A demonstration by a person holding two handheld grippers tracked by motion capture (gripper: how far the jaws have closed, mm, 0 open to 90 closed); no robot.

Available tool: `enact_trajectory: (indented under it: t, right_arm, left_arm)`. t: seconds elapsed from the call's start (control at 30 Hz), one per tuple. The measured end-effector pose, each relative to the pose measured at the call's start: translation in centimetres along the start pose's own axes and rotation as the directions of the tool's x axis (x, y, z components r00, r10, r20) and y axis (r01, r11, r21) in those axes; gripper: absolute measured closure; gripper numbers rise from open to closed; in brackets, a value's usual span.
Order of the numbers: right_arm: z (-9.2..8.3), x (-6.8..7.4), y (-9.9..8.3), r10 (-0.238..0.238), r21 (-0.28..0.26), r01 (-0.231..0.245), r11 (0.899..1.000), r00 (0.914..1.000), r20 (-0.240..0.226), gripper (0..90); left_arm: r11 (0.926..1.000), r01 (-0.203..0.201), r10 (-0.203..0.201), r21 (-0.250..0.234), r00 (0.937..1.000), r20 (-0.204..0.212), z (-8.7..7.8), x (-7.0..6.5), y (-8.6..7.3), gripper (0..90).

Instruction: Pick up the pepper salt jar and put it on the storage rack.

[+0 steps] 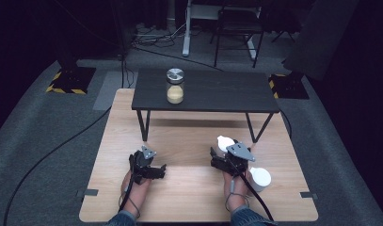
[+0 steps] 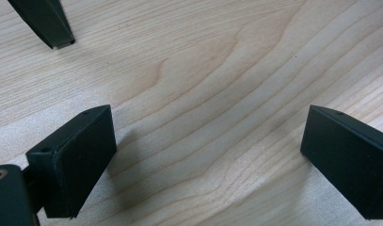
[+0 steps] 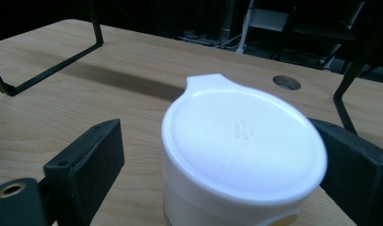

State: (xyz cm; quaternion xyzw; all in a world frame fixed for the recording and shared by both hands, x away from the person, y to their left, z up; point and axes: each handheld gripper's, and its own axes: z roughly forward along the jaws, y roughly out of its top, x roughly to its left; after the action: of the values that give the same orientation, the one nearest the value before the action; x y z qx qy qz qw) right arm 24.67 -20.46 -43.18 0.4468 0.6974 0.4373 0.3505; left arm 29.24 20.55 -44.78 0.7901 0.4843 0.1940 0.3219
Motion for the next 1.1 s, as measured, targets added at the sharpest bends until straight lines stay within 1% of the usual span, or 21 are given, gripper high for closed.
enact_trajectory:
  t: [0.13,0.23,0.33,0.47,0.53,0.6,0.63,0.73,0.83,1.0,1.1]
  right_arm:
    - [0.5,-0.2,-0.3,0.008,0.033,-0.007,0.999,0.9999,-0.012,10.2]
    - [0.8,-0.1,-0.6,0.001,0.035,-0.001,0.999,1.0000,-0.010,11.5]
    - [0.9,-0.2,-0.6,-0.002,0.044,0.003,0.999,0.9999,-0.011,13.9]
    - [1.2,-0.6,-0.7,0.023,0.065,-0.022,0.998,0.9995,-0.019,14.7]
    - [1.4,-0.7,-0.8,0.035,0.076,-0.033,0.997,0.9991,-0.024,17.4]
    - [1.5,-0.8,-0.9,0.037,0.083,-0.035,0.996,0.9989,-0.027,19.9]
    - [1.4,-0.7,-0.9,0.036,0.082,-0.034,0.996,0.9991,-0.021,21.8]
    - [1.3,-1.0,-0.9,0.054,0.081,-0.053,0.995,0.9984,-0.017,29.4]
    - [1.3,-1.2,-0.6,0.071,0.092,-0.069,0.993,0.9973,-0.020,29.9]
    - [1.2,-1.2,-0.6,0.074,0.090,-0.072,0.993,0.9971,-0.021,30.1]
    - [1.2,-1.3,-0.5,0.077,0.097,-0.074,0.993,0.9966,-0.029,30.1]
  left_arm:
    - [1.0000,0.000,0.000,0.000,1.0000,0.000,0.0,0.0,0.0,3.8]
    - [1.0000,0.000,0.000,0.000,1.0000,0.000,0.0,0.0,0.0,3.8]
    - [1.0000,0.000,0.000,0.000,1.0000,0.000,0.0,0.0,0.0,3.8]
    - [1.0000,0.000,0.000,0.000,1.0000,0.000,0.0,0.0,0.0,3.8]
    - [1.0000,0.000,0.000,0.000,1.0000,0.000,0.0,0.0,0.0,3.8]
    - [1.0000,0.000,0.000,0.000,1.0000,0.000,0.0,0.0,0.0,3.8]
    - [1.0000,0.000,0.000,0.000,1.0000,0.000,0.0,0.0,0.0,3.8]
    - [1.0000,0.000,0.000,0.000,1.0000,0.000,0.0,0.0,0.0,3.8]
    - [1.0000,0.000,0.000,0.000,1.0000,0.000,0.0,0.0,0.0,3.8]
    - [1.0000,0.000,0.000,0.000,1.0000,0.000,0.0,0.0,0.0,3.8]
    - [1.0000,0.000,0.000,0.000,1.0000,0.000,0.0,0.0,0.0,3.8]
